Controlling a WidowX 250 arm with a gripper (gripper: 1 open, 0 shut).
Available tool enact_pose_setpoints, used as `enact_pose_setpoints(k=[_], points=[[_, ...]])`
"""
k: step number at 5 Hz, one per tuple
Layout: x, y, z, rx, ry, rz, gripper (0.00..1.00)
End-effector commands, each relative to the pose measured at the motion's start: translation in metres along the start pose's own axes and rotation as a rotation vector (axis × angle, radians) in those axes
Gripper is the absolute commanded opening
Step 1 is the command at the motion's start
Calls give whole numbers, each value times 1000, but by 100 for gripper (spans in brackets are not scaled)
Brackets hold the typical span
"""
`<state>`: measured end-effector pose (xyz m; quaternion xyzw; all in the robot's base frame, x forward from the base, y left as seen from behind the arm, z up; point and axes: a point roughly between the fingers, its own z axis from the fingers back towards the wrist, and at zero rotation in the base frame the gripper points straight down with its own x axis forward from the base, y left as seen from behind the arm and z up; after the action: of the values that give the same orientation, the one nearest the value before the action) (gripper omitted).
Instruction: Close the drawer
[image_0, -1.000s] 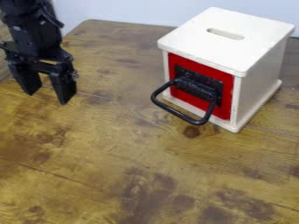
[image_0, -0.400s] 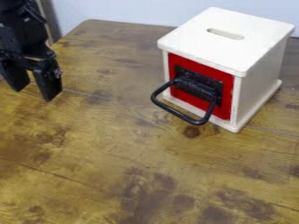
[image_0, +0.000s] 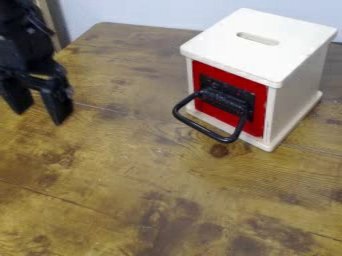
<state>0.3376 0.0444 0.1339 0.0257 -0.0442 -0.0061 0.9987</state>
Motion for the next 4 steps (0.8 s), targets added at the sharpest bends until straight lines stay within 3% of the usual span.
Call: enact_pose_setpoints(k=[1, 2, 3, 4], points=[[4, -1, 20, 46, -82, 34, 100], [3, 7, 7, 55, -72, 79, 100], [10, 19, 1, 54, -63, 76, 100], [18, 26, 4, 53, -64, 78, 100]])
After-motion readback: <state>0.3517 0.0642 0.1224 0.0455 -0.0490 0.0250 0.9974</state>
